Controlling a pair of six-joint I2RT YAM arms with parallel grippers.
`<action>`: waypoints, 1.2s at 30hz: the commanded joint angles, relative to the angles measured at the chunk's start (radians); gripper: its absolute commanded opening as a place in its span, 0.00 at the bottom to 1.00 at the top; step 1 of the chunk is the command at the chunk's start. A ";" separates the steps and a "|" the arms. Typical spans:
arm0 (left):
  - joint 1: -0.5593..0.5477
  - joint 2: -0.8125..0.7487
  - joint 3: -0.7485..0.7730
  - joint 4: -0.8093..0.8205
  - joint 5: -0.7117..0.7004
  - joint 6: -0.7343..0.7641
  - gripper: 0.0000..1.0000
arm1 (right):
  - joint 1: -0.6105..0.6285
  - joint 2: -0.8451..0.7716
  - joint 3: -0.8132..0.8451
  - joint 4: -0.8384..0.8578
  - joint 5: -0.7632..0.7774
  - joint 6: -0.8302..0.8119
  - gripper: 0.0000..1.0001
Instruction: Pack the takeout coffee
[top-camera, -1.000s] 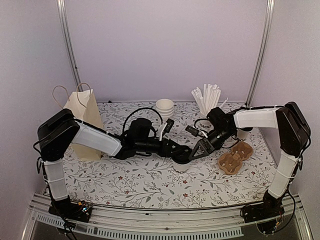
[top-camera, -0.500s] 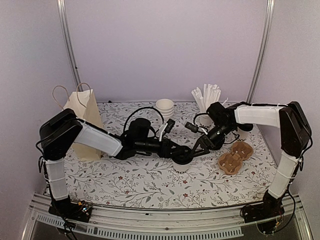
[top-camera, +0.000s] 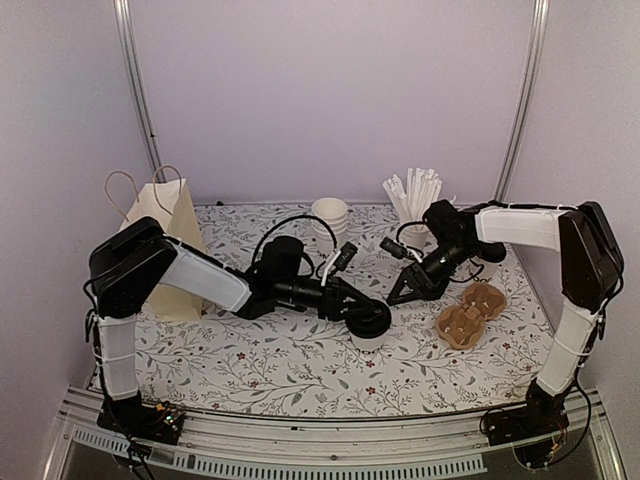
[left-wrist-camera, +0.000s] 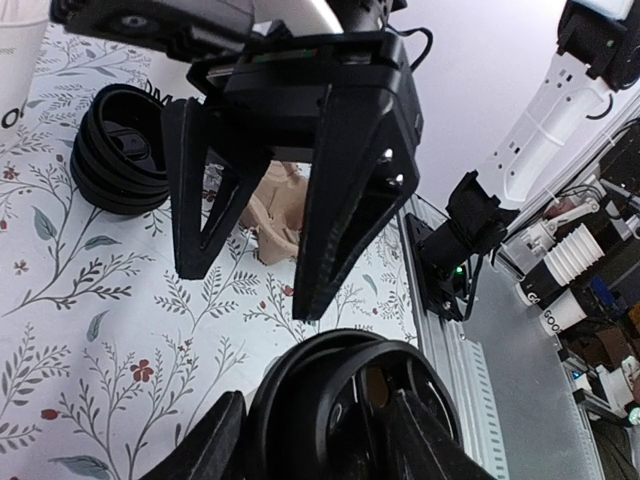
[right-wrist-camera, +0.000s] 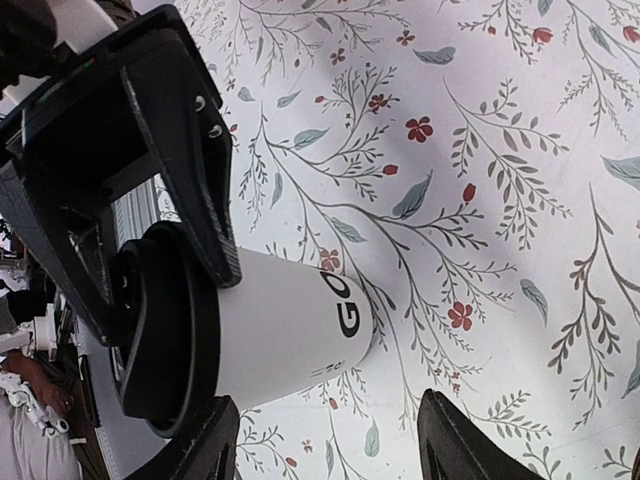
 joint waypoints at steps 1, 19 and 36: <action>-0.011 0.056 -0.020 -0.125 0.016 0.030 0.50 | -0.002 0.051 0.004 0.014 0.011 0.007 0.63; -0.028 0.039 0.126 -0.417 -0.102 0.083 0.51 | -0.013 -0.073 -0.044 -0.050 -0.139 -0.043 0.71; -0.048 0.058 0.177 -0.546 -0.190 0.122 0.50 | -0.031 -0.063 -0.101 -0.047 -0.137 -0.057 0.59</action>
